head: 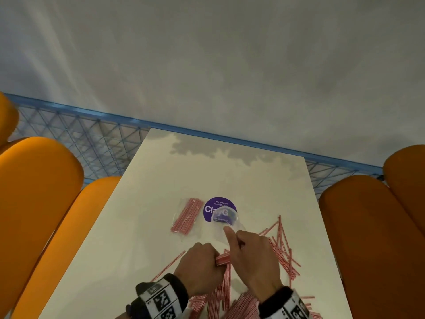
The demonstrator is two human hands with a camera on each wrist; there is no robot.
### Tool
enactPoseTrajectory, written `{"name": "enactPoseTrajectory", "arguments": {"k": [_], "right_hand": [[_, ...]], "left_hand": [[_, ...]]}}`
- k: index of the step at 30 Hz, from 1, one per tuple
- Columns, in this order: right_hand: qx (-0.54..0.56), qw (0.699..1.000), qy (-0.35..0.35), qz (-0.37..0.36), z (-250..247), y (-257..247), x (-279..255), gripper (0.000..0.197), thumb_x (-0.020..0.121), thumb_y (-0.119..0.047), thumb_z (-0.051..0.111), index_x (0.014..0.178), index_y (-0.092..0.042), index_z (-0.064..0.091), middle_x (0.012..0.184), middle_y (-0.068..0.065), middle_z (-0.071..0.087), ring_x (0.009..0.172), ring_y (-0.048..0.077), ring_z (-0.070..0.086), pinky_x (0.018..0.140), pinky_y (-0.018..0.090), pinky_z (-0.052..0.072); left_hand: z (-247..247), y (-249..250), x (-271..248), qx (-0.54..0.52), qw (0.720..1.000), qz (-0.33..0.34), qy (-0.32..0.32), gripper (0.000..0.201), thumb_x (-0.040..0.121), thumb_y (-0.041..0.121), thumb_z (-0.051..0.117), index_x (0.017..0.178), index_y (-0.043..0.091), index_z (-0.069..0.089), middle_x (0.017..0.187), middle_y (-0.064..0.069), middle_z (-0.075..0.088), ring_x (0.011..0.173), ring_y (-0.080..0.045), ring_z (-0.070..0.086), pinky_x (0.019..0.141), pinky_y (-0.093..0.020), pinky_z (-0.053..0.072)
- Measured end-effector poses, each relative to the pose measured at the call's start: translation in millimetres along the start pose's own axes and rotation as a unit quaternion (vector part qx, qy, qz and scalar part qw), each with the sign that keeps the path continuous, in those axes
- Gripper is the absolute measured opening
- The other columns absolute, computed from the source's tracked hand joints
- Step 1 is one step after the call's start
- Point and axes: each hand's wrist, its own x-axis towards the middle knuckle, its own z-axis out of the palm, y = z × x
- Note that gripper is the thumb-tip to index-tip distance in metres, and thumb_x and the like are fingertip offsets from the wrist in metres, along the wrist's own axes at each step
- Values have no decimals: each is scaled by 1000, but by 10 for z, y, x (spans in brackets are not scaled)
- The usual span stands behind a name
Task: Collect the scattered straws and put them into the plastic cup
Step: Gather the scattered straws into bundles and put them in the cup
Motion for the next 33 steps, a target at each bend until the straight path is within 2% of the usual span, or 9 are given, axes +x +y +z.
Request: {"name": "enactPoseTrajectory", "arguments": {"k": [4,7,11,14,21,26,28,30,33], "right_hand": [[-13,999,11,-32,-114,161,286,55,97,-38,47,47,-20,34,41,-3,36,38,11,29,45,26,29],[-50,998,46,-2,-195,352,652,54,98,-31,45,47,-17,35,41,-4,36,38,11,30,49,31,32],[-109,990,87,32,-7,571,1071,47,99,-36,38,61,-11,46,53,2,50,51,25,49,51,29,34],[-206,978,12,14,233,613,1157,43,101,-37,30,77,-12,56,72,6,61,67,28,57,56,30,38],[-238,970,-47,-3,460,621,1173,43,101,-40,27,100,-11,59,94,10,65,86,30,62,67,34,44],[-146,989,23,13,276,754,970,34,100,-37,35,89,-14,57,76,2,63,72,23,63,62,33,48],[-125,992,-15,15,279,834,714,29,99,-34,42,84,-16,59,71,-3,61,64,12,60,56,24,46],[-88,989,-110,34,414,889,392,29,97,-34,48,76,-18,60,71,-5,62,58,5,56,53,17,42],[-85,967,-227,75,825,1032,17,25,94,-30,52,78,-15,63,87,2,67,68,11,60,63,27,53]], "left_hand": [[-59,57,333,15,999,31,-6,32,80,39,53,59,16,56,54,0,59,50,-21,55,53,-34,50],[-209,-43,672,66,997,22,-29,33,78,51,69,87,22,57,86,3,64,75,-15,58,66,-30,48],[-224,-161,1083,136,990,-1,36,99,62,56,80,140,20,30,139,-2,42,127,-26,39,106,-45,35],[-44,-203,1277,171,985,-10,-29,121,60,55,82,150,21,8,157,-3,20,142,-28,23,114,-53,20],[93,-300,1381,169,985,-12,-43,107,63,46,83,146,19,21,150,-1,34,133,-26,38,107,-54,34],[28,-367,1156,80,997,-2,8,103,69,49,78,148,21,18,153,-3,30,138,-27,32,112,-52,28],[-36,-471,918,49,994,35,92,63,82,41,70,134,18,43,132,-2,51,117,-21,51,100,-41,44],[-104,-613,598,41,989,42,133,16,88,32,63,101,23,60,96,9,58,88,-12,56,78,-31,49],[-5,-928,-24,103,991,-32,78,15,90,37,57,77,30,53,77,12,53,74,-9,53,58,-21,36]]}}
